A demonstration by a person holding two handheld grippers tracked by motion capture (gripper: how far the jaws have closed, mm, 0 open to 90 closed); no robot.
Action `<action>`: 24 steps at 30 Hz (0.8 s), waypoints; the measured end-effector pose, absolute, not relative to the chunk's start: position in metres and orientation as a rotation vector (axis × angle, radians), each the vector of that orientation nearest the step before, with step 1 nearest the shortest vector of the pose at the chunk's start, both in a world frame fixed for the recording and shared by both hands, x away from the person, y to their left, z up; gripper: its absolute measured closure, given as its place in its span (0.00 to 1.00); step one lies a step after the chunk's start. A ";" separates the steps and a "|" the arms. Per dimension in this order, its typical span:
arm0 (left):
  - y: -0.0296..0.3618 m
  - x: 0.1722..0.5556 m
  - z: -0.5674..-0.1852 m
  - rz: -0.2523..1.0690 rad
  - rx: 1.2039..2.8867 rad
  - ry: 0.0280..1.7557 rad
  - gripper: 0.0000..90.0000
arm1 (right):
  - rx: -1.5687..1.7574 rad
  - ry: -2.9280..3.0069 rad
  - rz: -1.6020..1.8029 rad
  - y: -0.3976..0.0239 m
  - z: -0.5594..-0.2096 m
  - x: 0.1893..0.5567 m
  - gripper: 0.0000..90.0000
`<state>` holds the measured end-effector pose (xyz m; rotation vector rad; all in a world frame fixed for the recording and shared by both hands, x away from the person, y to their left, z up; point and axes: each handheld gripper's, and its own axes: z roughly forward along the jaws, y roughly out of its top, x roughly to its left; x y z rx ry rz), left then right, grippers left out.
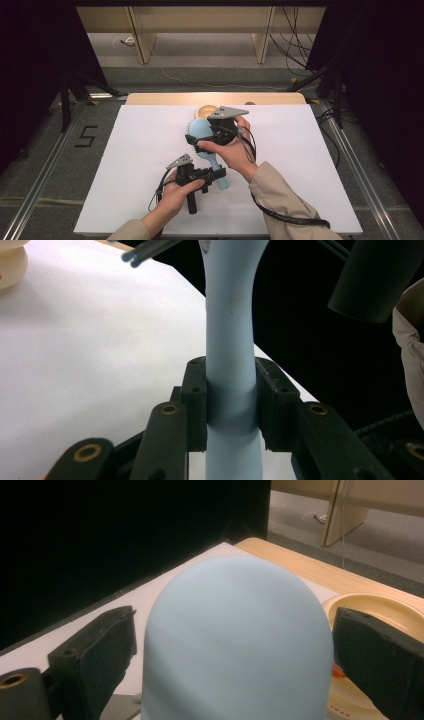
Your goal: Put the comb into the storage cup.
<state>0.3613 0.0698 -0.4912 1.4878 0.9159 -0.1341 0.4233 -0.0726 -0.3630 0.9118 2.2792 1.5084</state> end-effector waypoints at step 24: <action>0.069 0.360 -0.491 -0.138 1.490 0.912 0.76 | 0.951 2.285 1.482 -0.071 -0.360 0.425 0.18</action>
